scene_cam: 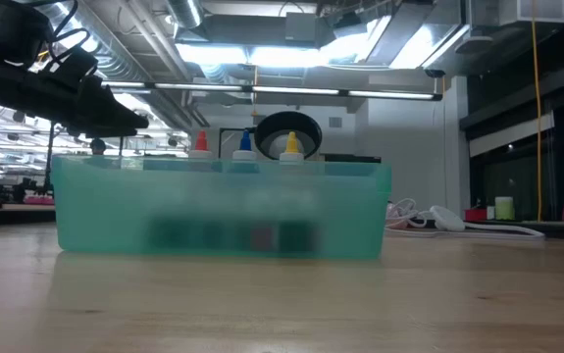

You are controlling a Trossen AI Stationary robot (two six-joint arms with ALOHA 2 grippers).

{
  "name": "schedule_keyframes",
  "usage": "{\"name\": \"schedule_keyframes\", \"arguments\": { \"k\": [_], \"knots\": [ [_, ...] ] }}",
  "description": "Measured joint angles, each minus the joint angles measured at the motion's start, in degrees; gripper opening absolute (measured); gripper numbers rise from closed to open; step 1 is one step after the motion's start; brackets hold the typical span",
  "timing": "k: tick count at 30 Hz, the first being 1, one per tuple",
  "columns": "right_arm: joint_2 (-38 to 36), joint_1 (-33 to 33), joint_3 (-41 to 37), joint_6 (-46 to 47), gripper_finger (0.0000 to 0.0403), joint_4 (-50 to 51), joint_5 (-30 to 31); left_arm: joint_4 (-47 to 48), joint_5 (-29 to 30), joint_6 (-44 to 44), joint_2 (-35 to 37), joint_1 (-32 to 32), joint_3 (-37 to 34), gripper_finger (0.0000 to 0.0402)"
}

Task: Pick & Place food coloring
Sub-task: Put the large red food coloring bottle into the bin

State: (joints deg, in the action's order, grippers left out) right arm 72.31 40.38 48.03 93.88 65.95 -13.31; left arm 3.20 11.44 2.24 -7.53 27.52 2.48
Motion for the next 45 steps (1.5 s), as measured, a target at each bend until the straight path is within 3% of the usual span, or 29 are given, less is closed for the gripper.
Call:
{"name": "schedule_keyframes", "arguments": {
  "k": [7,21,31,45],
  "knots": [
    [0.0,0.0,0.05,0.01,0.0115,0.11,-0.26,0.0,0.0,0.0,0.0,0.0,0.0,0.0361],
    [0.3,-3.55,6.44,-6.95,0.0115,3.32,2.83,0.0,0.0,0.0,-0.01,-0.01,0.02,0.0361],
    [6.26,-12.62,19.56,-23.5,0.0115,12.24,2.81,0.0,0.0,0.0,-0.01,-0.01,0.0,0.0361],
    [21.63,-26.62,43.05,-46.27,0.0115,17.54,4.19,0.0,0.0,0.0,-0.01,0.01,0.02,0.0361]
  ]
}}
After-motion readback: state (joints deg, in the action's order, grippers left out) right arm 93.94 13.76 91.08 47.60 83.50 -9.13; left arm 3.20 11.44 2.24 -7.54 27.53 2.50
